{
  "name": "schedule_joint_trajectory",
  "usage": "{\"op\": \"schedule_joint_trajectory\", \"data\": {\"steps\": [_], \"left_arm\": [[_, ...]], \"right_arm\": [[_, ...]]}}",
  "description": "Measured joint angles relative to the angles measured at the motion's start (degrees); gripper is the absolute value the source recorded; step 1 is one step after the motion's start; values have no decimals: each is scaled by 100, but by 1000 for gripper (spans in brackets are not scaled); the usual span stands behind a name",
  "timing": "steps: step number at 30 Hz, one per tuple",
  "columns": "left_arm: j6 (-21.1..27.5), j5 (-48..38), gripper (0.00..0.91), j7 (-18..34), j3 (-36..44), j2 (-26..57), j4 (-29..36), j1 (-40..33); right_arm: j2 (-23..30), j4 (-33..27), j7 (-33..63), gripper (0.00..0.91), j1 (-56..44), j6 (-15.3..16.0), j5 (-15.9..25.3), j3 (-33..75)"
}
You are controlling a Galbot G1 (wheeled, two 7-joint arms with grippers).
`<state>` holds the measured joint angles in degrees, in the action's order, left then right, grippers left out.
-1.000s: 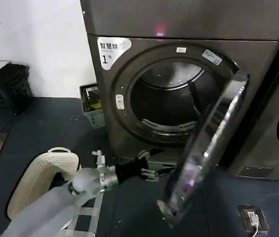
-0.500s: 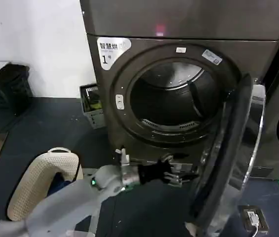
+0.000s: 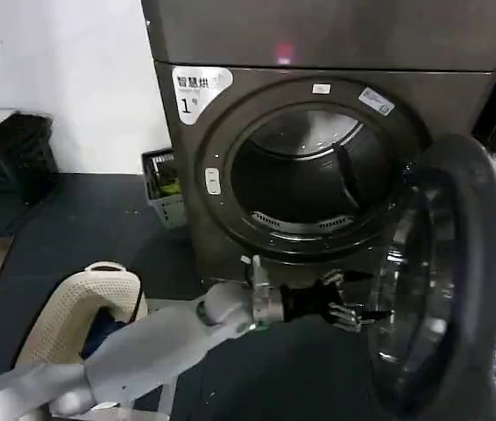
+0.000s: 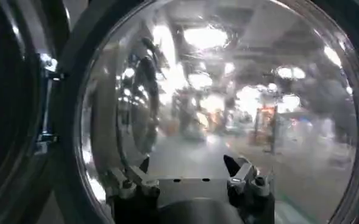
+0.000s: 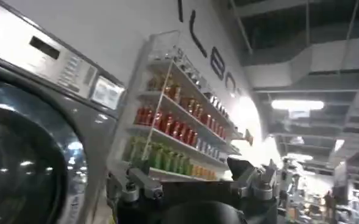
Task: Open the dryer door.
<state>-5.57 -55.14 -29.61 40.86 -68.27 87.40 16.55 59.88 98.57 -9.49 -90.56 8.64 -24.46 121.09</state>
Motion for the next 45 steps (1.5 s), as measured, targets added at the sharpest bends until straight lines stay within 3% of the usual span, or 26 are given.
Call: {"op": "schedule_joint_trajectory", "data": {"steps": [11,45], "left_arm": [[-176,258,907,190,195,-871,-649,-296],[-373,593,907,1098,110,-2394,-1880,-673]], "right_arm": [[-131,-174,70,907,-141,-17,277,518],[-125,-203,229,907,-230,7,248,685]]}}
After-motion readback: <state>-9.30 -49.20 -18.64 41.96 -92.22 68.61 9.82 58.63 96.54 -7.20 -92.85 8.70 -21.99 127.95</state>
